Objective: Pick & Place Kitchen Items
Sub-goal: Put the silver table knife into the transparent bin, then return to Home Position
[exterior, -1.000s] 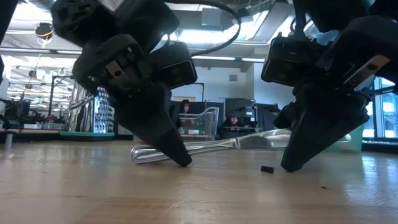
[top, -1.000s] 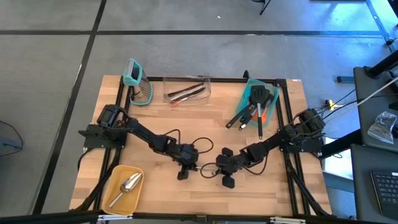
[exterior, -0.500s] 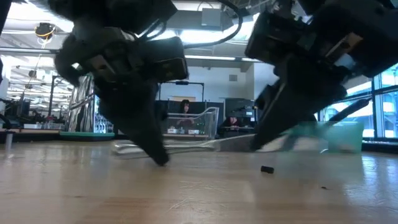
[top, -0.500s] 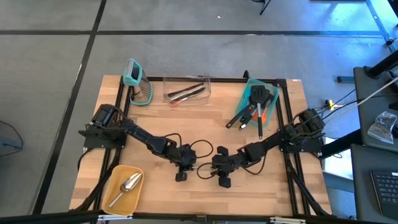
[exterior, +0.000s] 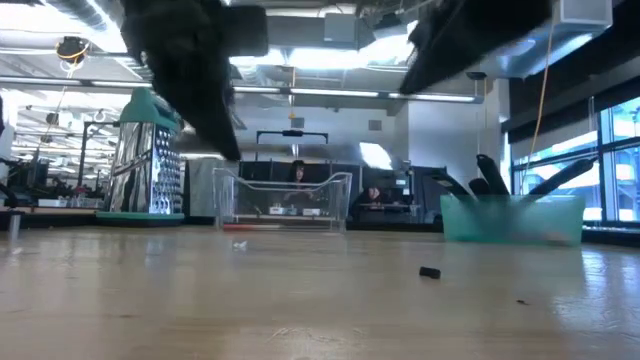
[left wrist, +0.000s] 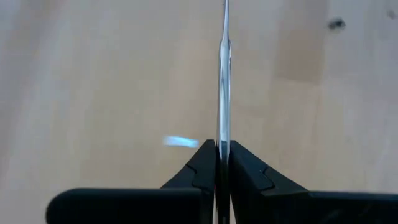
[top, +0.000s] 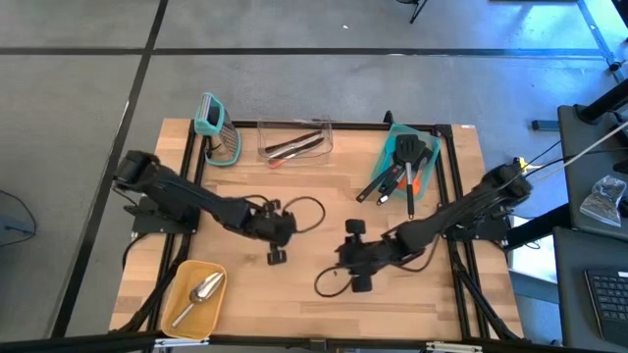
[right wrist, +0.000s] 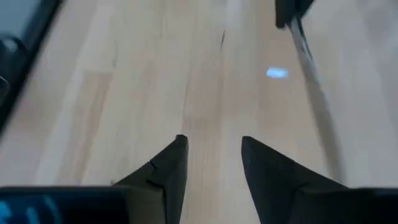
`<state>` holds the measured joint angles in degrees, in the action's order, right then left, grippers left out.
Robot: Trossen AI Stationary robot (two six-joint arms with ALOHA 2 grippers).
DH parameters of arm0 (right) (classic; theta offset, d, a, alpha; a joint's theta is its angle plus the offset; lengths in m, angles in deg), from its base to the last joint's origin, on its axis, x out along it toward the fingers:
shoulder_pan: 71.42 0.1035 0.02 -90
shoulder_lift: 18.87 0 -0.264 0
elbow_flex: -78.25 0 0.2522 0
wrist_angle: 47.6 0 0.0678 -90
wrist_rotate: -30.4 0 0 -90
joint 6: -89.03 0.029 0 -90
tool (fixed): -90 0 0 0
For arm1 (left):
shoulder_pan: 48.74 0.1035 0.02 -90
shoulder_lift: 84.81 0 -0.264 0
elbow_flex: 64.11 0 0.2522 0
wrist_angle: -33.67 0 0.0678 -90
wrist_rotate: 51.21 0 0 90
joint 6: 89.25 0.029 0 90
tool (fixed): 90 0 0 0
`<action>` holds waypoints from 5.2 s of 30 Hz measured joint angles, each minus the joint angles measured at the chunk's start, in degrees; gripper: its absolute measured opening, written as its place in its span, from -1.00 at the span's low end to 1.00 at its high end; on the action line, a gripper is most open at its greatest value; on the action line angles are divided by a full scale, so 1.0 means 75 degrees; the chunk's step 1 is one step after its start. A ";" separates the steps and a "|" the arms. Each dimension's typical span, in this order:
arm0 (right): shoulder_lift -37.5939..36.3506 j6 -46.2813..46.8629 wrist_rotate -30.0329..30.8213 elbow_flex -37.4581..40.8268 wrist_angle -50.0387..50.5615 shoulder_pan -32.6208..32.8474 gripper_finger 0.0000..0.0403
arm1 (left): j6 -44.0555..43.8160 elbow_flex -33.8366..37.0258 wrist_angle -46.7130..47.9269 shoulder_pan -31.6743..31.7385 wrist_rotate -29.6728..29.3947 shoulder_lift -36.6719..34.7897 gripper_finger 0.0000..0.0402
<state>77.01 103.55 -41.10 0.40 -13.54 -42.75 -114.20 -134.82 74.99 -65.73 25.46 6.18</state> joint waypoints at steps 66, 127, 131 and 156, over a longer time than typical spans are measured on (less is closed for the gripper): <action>-0.3436 0.0292 -0.0559 0.4130 -0.3923 -0.0047 -0.24 | 0.5684 -0.3109 0.1606 0.7203 0.1824 0.2570 -0.22; -0.7209 -0.0458 -0.0964 0.8480 -0.6182 -0.1454 -0.24 | 0.2608 0.7514 -0.8859 0.0573 0.0232 -0.6515 -0.02; -0.7466 -0.0612 -0.1140 0.8478 -0.5872 -0.1764 -0.24 | 0.2477 0.7513 -0.7496 0.1344 0.0865 -0.7461 -0.03; -1.0798 -0.1150 -0.1132 0.8472 -0.2986 -0.3052 -0.24 | 0.2836 0.7528 -0.4699 0.3725 0.2770 -1.0151 -0.05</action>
<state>-3.98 94.93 -49.59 63.94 -35.94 -65.64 -92.93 -78.36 39.75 -37.80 46.24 -69.95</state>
